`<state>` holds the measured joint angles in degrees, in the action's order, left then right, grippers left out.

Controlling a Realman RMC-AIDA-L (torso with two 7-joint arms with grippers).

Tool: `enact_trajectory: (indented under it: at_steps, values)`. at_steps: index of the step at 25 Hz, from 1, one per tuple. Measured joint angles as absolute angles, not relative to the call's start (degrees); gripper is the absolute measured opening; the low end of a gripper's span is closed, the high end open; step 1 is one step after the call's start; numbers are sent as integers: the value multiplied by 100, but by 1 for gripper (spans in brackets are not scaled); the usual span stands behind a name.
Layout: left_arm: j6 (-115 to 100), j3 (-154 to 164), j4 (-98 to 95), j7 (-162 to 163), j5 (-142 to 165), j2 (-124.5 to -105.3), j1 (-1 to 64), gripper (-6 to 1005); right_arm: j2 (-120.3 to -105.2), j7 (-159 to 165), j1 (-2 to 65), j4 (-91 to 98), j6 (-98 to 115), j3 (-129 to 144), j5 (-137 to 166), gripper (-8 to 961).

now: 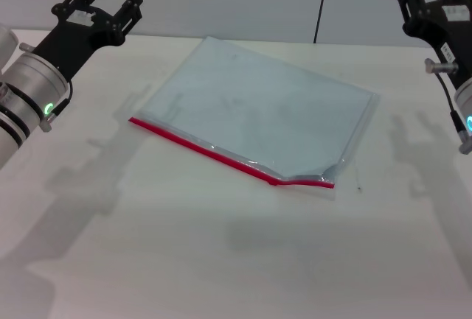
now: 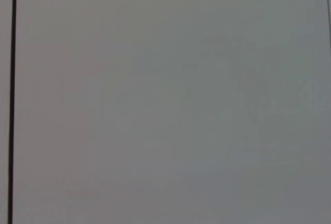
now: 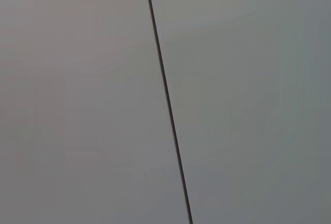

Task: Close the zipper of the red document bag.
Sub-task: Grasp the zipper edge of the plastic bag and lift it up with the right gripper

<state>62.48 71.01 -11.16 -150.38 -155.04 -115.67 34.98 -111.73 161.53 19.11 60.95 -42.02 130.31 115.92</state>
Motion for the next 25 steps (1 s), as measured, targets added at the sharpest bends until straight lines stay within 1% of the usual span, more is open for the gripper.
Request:
enact_trajectory:
  at_steps: [2,7,13,17,19,22,25]
  values:
    - [6248,7101,-1116,-15037,-15504,-11567,3498,645,-11188,16153,1913,6097,-3821,12801,11590,438]
    - [6241,7101,-1116,-15038,-15504,-11566,3508,644,-11293,16133,2019,5982,-2806,12123,11594,437]
    - [6236,7101,-1116,-15038,-15504,-11567,3511,643,-11314,16114,2258,5910,-967,11196,11618,439]
    - [6231,7101,-1116,-15037,-15504,-11566,3513,642,-11314,16030,2406,5836,-258,10754,11710,441]
    - [6229,7101,-1116,-15038,-15504,-11566,3515,641,-11368,15856,2402,5847,-264,10739,11857,442]
    - [6209,7101,-1116,-15039,-15504,-11566,3515,641,-11523,15567,2380,5875,-291,10663,12151,443]
    - [6157,7101,-1114,-15059,-15504,-11575,3519,640,-11548,15478,2376,5909,-190,10647,12297,445]
